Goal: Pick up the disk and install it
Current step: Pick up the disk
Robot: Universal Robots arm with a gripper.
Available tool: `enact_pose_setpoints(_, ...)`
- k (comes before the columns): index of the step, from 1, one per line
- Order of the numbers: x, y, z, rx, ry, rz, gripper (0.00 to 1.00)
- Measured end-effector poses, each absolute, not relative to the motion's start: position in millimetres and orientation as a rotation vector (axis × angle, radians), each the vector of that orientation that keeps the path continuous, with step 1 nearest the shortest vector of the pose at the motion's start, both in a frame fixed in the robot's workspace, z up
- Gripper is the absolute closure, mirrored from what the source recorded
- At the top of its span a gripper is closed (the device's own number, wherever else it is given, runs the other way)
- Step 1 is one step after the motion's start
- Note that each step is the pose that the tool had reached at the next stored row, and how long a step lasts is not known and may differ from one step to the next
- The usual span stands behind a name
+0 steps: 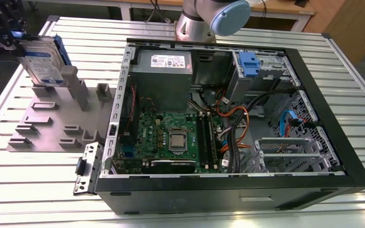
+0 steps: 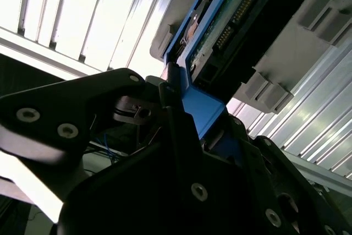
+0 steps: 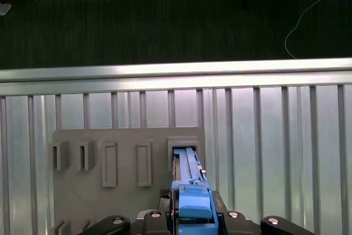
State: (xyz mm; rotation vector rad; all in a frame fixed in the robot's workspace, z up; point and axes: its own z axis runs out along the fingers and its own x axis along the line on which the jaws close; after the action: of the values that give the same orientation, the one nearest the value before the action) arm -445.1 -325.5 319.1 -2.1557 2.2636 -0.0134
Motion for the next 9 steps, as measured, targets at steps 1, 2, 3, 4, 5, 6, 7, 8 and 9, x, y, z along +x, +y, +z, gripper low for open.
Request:
enact_pose_setpoints(1, -445.1, -325.5, 319.6, -2.156, 2.264, -0.013, 0.63)
enact_pose_setpoints(2, -445.1, -325.5, 320.2, -2.156, 2.264, -0.013, 0.63)
enact_pose_setpoints(3, -445.1, -325.5, 320.8, -2.156, 2.264, -0.013, 0.63)
enact_pose_setpoints(4, -445.1, -325.5, 321.4, -2.156, 2.264, -0.013, 0.63)
enact_pose_setpoints(5, -445.1, -325.5, 321.9, -2.156, 2.263, -0.014, 0.63)
enact_pose_setpoints(6, -445.1, -325.5, 322.3, -2.155, 2.264, -0.014, 0.63)
enact_pose_setpoints(7, -445.1, -325.5, 322.8, -2.156, 2.264, -0.013, 0.63)
enact_pose_setpoints(8, -445.1, -325.5, 323.3, -2.156, 2.264, -0.013, 0.63)
enact_pose_setpoints(9, -445.1, -325.5, 323.6, -2.156, 2.264, -0.014, 0.63)
